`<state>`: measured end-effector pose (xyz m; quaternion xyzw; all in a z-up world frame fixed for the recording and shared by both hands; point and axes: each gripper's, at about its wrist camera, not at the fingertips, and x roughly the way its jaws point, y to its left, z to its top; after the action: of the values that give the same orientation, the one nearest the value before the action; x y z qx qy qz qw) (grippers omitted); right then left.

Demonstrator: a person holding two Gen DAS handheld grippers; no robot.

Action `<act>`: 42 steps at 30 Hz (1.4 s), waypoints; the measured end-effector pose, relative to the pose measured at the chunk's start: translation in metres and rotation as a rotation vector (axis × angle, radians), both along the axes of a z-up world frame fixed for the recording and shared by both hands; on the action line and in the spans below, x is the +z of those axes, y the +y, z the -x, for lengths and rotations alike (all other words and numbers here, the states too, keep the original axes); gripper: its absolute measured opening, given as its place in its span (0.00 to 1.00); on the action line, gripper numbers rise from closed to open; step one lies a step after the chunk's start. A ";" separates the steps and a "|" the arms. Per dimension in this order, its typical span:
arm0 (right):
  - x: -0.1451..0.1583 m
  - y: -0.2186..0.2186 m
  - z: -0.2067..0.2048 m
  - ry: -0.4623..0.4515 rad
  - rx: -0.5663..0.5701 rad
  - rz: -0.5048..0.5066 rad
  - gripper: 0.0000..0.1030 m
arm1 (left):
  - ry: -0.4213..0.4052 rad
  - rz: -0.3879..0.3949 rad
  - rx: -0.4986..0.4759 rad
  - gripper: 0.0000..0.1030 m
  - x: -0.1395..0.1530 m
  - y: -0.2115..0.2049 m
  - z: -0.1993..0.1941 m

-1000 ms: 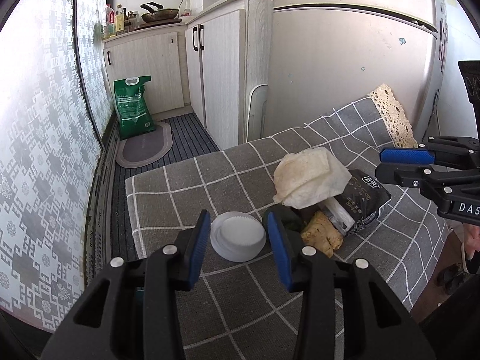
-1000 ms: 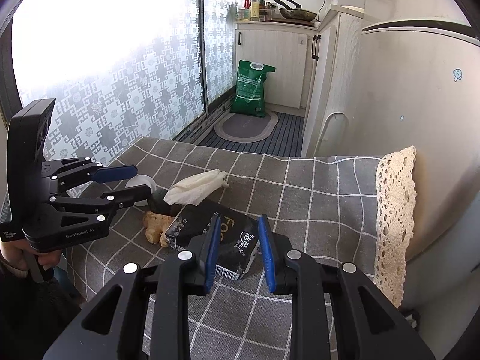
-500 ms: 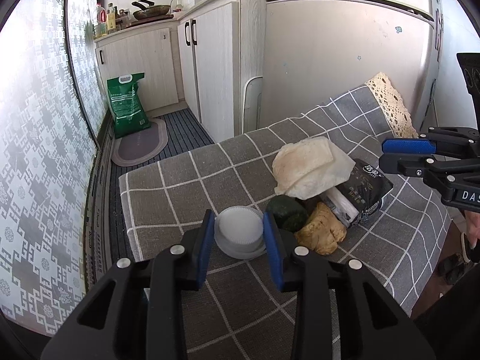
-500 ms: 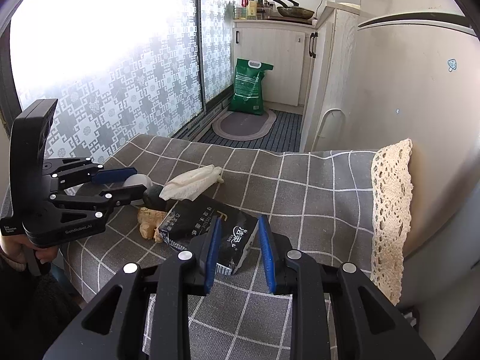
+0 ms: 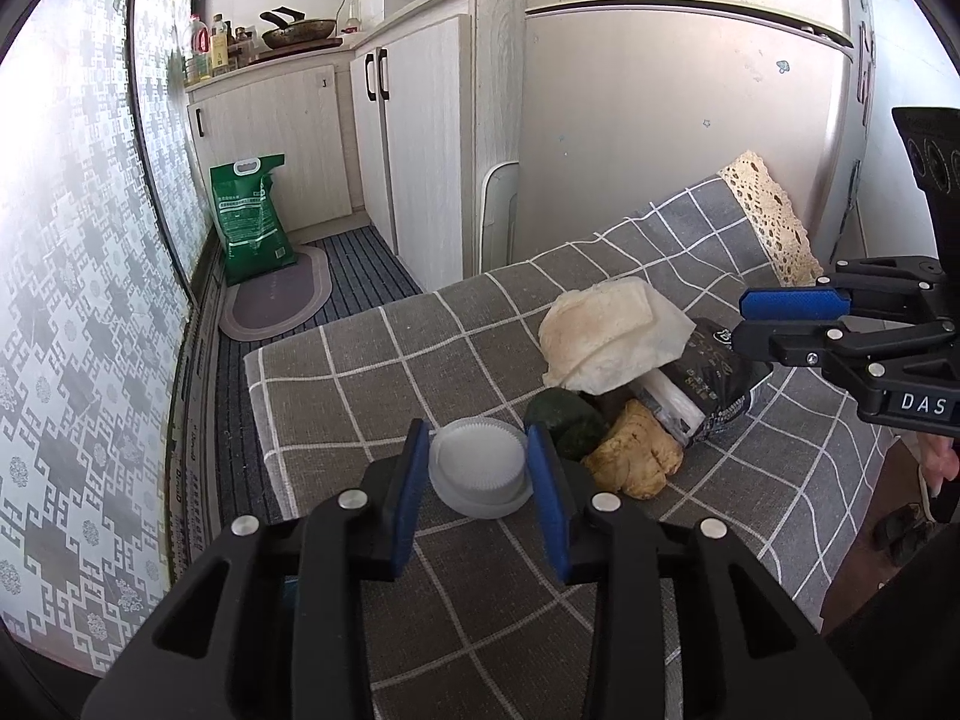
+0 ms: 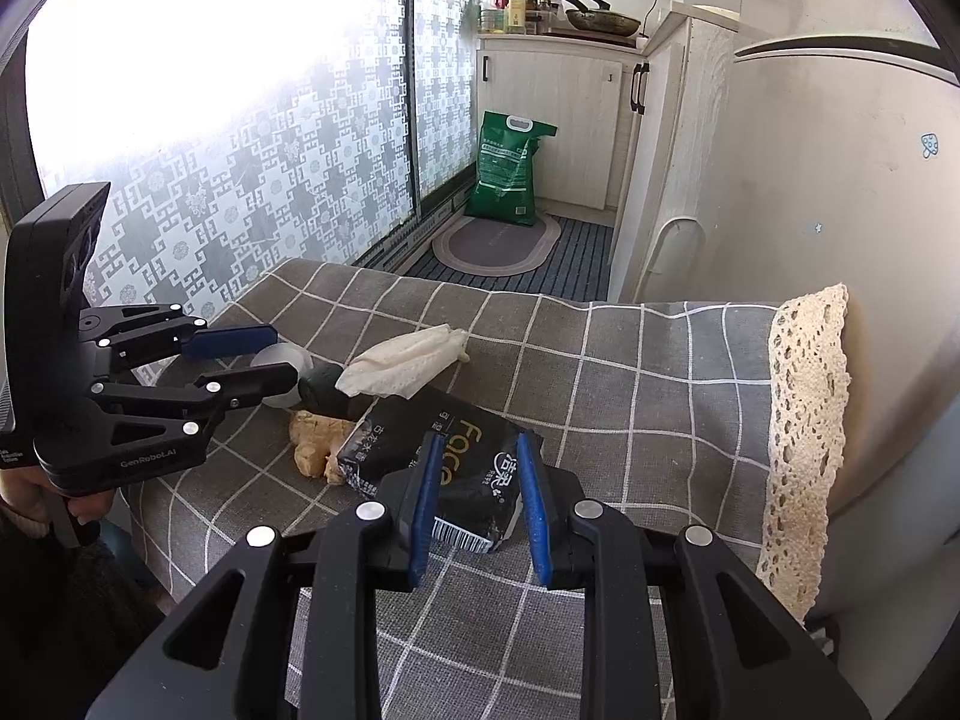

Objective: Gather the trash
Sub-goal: 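Close the left tool on the white lid and lift it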

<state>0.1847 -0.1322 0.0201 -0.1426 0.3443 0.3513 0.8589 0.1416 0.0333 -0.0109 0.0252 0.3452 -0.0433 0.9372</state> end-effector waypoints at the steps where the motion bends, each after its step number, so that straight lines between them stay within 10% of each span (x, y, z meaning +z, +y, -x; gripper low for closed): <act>1: 0.000 0.001 0.000 -0.001 0.001 0.001 0.25 | -0.005 -0.013 0.003 0.40 0.000 -0.001 0.001; 26: 0.000 0.003 0.002 0.002 0.004 0.001 0.29 | -0.019 -0.026 0.000 0.33 0.003 0.000 0.003; 42: 0.000 0.021 -0.019 0.163 0.005 -0.198 0.42 | -0.060 0.028 0.007 0.33 0.013 0.017 0.019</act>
<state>0.2041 -0.1110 0.0199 -0.0290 0.3761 0.3963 0.8371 0.1222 0.0506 0.0019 0.0121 0.3164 -0.0444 0.9475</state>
